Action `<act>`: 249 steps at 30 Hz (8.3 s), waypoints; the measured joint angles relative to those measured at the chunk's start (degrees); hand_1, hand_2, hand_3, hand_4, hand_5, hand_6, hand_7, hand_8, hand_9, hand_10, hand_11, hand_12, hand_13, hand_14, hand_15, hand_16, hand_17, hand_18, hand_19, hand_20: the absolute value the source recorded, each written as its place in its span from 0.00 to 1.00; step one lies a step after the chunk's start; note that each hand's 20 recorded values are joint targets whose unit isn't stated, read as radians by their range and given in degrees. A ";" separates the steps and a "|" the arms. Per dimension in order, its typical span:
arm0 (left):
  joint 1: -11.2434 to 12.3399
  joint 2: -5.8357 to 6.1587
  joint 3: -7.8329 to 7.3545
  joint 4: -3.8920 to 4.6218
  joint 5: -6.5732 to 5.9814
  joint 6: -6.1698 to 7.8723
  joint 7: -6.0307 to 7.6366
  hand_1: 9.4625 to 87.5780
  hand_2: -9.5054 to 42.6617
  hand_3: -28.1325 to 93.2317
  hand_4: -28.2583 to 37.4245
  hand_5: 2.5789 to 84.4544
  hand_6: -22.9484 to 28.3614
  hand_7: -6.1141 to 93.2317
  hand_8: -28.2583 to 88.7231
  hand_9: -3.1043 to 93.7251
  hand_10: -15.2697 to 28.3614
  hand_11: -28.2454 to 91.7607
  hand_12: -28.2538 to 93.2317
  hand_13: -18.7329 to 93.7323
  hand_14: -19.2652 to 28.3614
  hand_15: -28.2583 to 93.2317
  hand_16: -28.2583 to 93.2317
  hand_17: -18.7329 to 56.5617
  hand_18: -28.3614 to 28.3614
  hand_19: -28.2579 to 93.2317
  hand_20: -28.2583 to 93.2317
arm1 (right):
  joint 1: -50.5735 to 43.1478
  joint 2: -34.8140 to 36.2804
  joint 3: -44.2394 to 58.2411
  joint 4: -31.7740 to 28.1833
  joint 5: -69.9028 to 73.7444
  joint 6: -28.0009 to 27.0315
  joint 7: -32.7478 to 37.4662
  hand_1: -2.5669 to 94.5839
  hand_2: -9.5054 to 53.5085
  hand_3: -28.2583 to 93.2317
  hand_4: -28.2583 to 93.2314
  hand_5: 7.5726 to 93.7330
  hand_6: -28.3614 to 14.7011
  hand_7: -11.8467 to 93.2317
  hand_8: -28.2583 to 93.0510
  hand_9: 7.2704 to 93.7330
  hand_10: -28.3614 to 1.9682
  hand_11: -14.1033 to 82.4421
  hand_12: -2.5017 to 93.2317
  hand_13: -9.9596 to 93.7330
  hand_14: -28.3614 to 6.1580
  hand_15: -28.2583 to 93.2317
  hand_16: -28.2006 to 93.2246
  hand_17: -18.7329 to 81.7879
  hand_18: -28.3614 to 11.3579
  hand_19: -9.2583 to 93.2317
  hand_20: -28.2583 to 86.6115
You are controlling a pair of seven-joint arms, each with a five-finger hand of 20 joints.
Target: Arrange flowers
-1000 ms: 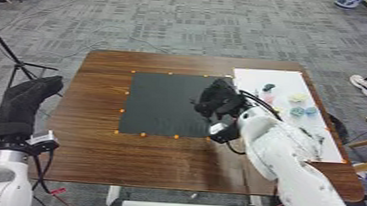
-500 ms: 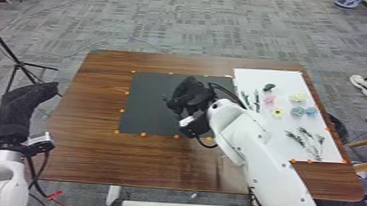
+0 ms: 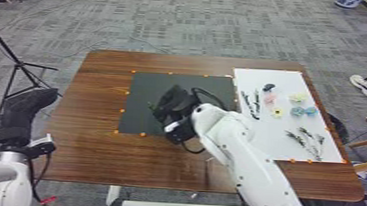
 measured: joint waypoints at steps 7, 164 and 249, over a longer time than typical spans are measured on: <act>-0.68 0.15 0.89 -0.15 0.00 -0.45 0.01 0.14 0.21 0.83 0.05 0.64 0.49 0.25 0.18 0.56 0.66 0.39 0.34 0.52 0.75 0.37 0.23 0.36 0.69 0.30 0.38 | 1.55 -1.04 -2.69 3.09 0.42 0.16 2.30 0.96 0.12 0.00 0.57 0.76 0.57 0.46 0.30 0.99 0.58 0.23 0.16 1.00 0.75 0.72 0.43 0.87 0.42 1.00 0.68; -5.40 -0.82 5.27 -0.53 -0.05 -6.01 -0.69 0.14 0.17 0.83 0.08 0.63 0.50 0.24 0.18 0.55 0.66 0.40 0.34 0.52 0.78 0.41 0.24 0.32 0.73 0.31 0.38 | 3.47 -3.58 4.54 9.32 6.26 -38.85 -5.09 0.22 0.40 0.61 0.13 0.53 0.44 0.16 0.18 0.51 0.36 0.21 0.11 0.73 0.21 0.72 0.44 0.51 0.00 0.91 0.70; -6.79 -1.36 7.36 2.07 0.09 -3.74 -2.28 0.14 0.22 0.82 0.05 0.62 0.49 0.24 0.18 0.55 0.66 0.40 0.34 0.50 0.75 0.39 0.24 0.31 0.69 0.29 0.37 | 10.93 -8.60 -2.84 17.41 -58.34 -31.25 -47.99 0.22 0.42 0.67 0.11 0.52 0.49 0.20 0.17 0.50 0.45 0.21 0.11 0.75 0.27 0.73 0.44 0.52 0.01 0.93 0.71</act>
